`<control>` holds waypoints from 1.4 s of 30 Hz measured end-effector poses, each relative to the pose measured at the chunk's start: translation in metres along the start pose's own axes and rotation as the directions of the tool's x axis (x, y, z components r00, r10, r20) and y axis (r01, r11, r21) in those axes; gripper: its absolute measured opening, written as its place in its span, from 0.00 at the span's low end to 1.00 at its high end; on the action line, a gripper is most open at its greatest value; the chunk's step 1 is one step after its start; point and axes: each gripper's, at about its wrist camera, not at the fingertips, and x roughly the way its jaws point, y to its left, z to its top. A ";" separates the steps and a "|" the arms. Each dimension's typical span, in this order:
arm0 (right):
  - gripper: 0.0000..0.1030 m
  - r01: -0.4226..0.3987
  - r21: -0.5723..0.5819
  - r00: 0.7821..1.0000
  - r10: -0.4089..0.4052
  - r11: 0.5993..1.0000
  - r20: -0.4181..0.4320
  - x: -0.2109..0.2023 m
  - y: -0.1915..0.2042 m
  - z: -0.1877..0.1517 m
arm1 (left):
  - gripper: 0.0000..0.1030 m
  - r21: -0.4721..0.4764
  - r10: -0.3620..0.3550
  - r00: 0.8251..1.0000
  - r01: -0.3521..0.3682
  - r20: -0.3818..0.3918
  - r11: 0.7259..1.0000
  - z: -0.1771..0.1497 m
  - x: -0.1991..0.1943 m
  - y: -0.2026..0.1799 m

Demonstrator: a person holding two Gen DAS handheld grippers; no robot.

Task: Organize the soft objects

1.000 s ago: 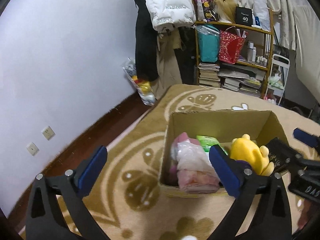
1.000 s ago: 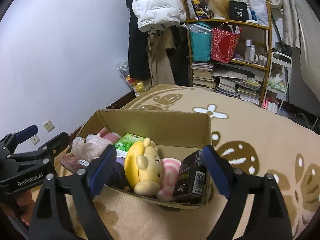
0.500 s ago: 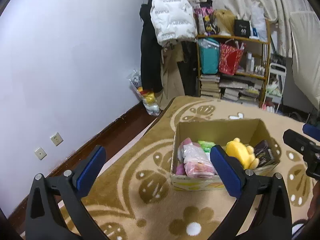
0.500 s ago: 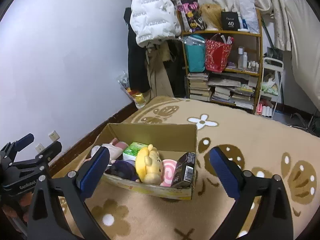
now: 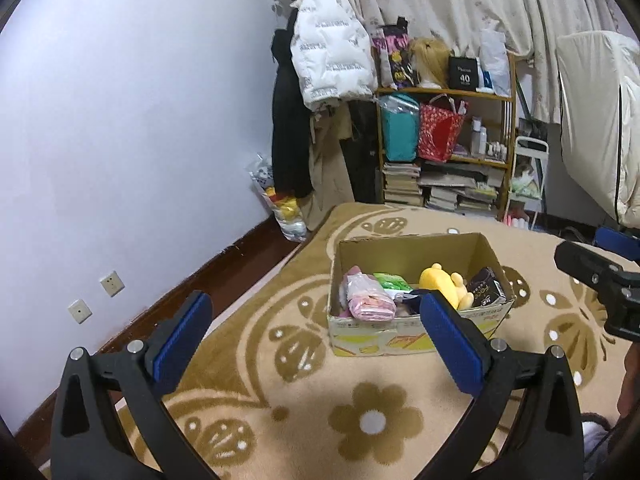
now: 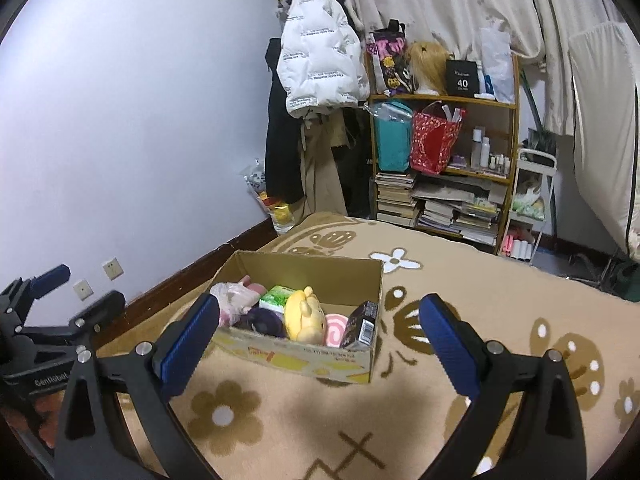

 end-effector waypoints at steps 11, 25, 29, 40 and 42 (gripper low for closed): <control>1.00 -0.023 -0.007 0.999 0.024 1.000 0.040 -0.031 0.012 -0.036 | 0.99 -0.012 0.011 0.997 -0.010 0.073 1.000 -0.020 -0.039 0.002; 1.00 -0.015 -0.008 1.000 0.015 1.000 0.027 -0.034 0.015 -0.071 | 0.99 -0.015 0.017 0.999 -0.016 0.050 1.000 -0.043 -0.044 0.002; 1.00 -0.013 -0.018 0.999 0.013 1.000 0.049 -0.040 0.017 -0.072 | 1.00 0.008 0.000 0.999 -0.001 0.042 1.000 -0.046 -0.042 -0.004; 1.00 -0.014 -0.011 0.999 0.014 1.000 0.046 -0.039 0.015 -0.075 | 1.00 0.006 -0.005 0.999 0.005 0.042 1.000 -0.048 -0.042 -0.006; 1.00 -0.011 -0.012 0.999 0.012 1.000 0.045 -0.038 0.015 -0.075 | 1.00 0.005 -0.005 0.999 0.005 0.041 1.000 -0.048 -0.041 -0.006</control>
